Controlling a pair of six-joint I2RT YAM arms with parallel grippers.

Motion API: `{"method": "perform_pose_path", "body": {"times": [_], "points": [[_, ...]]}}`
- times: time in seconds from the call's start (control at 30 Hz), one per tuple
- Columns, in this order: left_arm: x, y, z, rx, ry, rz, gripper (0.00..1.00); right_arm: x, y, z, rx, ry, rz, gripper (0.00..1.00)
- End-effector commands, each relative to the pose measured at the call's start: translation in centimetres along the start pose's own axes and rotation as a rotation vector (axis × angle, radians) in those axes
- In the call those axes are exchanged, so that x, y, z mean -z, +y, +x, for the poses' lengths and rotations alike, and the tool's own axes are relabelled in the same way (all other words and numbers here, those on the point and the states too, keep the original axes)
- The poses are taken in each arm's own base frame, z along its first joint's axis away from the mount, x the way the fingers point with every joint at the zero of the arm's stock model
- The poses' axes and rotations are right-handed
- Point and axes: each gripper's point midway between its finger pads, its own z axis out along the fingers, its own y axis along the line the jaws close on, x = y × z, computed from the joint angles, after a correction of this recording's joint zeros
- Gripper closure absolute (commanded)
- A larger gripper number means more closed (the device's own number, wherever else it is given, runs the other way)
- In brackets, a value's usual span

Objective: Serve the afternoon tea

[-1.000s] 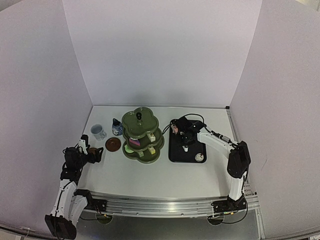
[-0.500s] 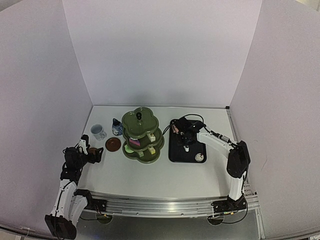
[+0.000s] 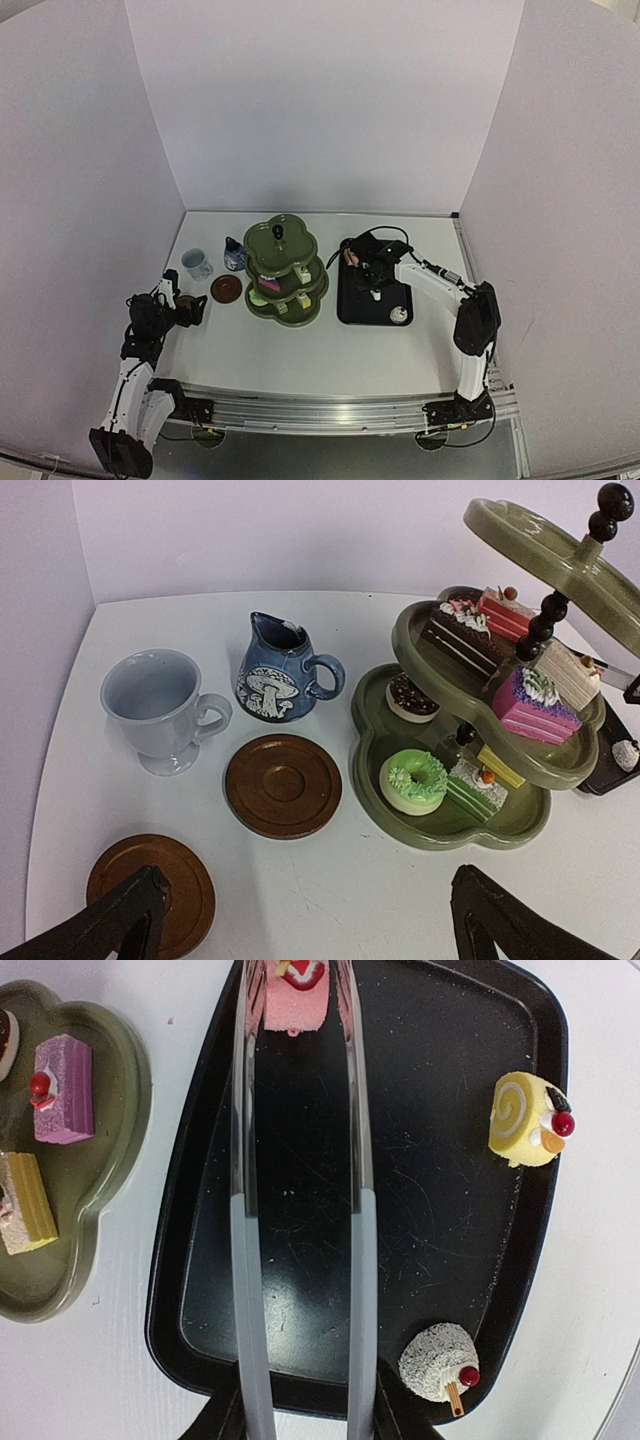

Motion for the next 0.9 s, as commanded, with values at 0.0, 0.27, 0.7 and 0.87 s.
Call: {"method": "perform_pose_path", "body": {"times": [0.0,0.27,0.7,0.87], "points": [[-0.1,0.3,-0.6,-0.018,-0.030,-0.011,0.00,1.3,0.1,-1.5,-0.012,-0.047,-0.012,0.66],[-0.1,0.3,-0.5,-0.021,-0.026,-0.011,0.00,-0.3,0.8,-1.3,0.000,-0.016,-0.027,0.67],[-0.1,0.3,-0.6,-0.023,-0.029,-0.016,0.00,1.3,0.4,-2.1,0.022,-0.055,-0.028,0.99],[0.1,0.4,-1.0,-0.018,-0.042,-0.020,0.00,6.4,-1.0,-3.5,0.040,-0.158,-0.026,1.00]]}}
